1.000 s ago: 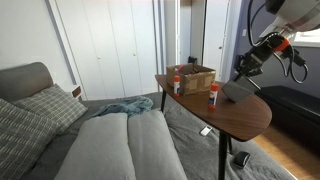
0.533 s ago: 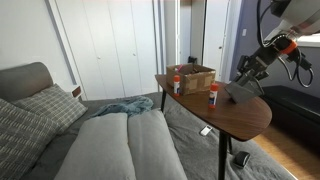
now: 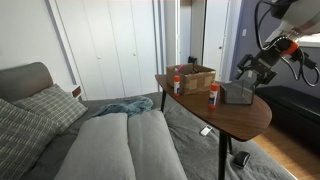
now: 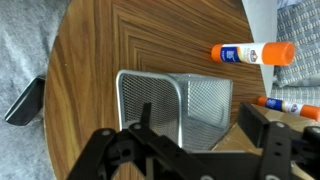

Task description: Remove the glue stick from the basket then turn the basket upside down and put the glue stick on top of the basket.

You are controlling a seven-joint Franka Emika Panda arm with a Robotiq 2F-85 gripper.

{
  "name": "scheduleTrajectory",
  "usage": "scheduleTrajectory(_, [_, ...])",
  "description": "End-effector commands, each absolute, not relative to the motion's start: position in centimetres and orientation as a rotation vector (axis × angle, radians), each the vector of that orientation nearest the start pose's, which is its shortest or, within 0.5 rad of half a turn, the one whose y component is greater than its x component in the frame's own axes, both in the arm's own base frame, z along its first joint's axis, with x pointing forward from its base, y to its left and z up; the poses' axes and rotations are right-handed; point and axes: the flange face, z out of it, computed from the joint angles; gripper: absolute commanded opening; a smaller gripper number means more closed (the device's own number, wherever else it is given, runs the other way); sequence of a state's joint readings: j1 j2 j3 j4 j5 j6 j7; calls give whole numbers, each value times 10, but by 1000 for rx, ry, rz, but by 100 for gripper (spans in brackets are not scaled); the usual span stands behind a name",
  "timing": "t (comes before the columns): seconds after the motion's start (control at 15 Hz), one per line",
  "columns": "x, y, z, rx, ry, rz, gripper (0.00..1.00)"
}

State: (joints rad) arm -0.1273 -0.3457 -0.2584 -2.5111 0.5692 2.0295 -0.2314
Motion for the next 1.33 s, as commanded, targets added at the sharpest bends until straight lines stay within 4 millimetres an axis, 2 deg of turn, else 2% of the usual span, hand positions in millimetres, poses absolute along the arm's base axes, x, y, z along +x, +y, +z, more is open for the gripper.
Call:
scheduleTrajectory(0.0, [392, -129, 406, -2597, 647, -2, 100])
scheduleTrajectory(0.27, [391, -117, 435, -2766, 812, 14, 100])
scheduleTrajectory(0.47, [393, -93, 463, -2955, 762, 11, 100])
scheduleTrajectory(0.6, [396, -74, 477, -3071, 605, 47, 100])
scheduleTrajectory(0.8, [403, -51, 488, -3173, 359, 85, 100])
scheduleTrajectory(1.27, [424, -8, 491, -3223, -241, 71, 100])
